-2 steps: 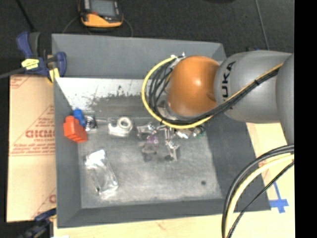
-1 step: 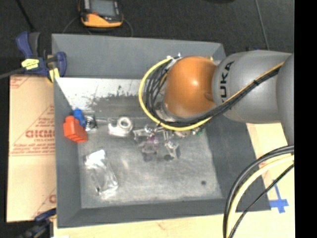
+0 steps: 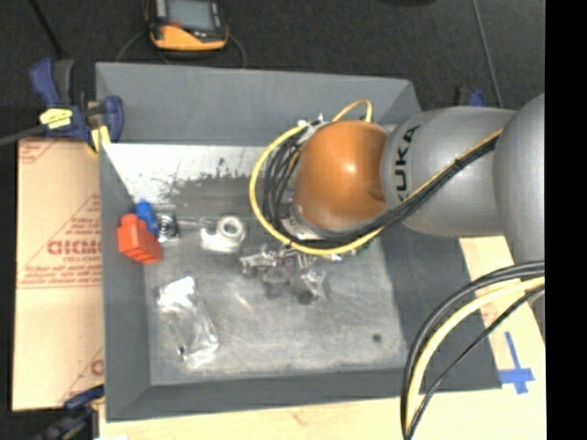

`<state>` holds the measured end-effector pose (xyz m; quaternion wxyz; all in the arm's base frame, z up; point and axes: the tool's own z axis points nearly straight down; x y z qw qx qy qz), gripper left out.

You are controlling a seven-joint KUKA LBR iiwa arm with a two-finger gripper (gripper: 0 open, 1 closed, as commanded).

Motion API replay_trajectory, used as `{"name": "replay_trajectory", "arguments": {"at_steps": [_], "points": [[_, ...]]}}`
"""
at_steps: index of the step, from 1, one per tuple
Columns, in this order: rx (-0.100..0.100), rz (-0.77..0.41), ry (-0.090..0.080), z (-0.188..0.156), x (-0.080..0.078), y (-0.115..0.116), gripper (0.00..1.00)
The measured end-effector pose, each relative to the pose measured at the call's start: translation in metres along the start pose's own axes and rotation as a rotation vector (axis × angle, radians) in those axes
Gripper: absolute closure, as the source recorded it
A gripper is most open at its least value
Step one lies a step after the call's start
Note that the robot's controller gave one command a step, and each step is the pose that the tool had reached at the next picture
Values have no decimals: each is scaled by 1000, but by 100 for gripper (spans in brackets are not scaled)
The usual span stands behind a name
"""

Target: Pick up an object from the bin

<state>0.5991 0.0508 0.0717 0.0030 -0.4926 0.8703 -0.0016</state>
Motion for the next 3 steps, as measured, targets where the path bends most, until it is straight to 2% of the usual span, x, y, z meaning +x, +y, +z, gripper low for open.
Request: {"name": "replay_trajectory", "arguments": {"at_steps": [1,2,3], "points": [[3,7,-5,-2,-1,-2,0],[2,9,-5,-2,-1,-2,100],[-1,18,-1,-22,-2,-4,100]]}}
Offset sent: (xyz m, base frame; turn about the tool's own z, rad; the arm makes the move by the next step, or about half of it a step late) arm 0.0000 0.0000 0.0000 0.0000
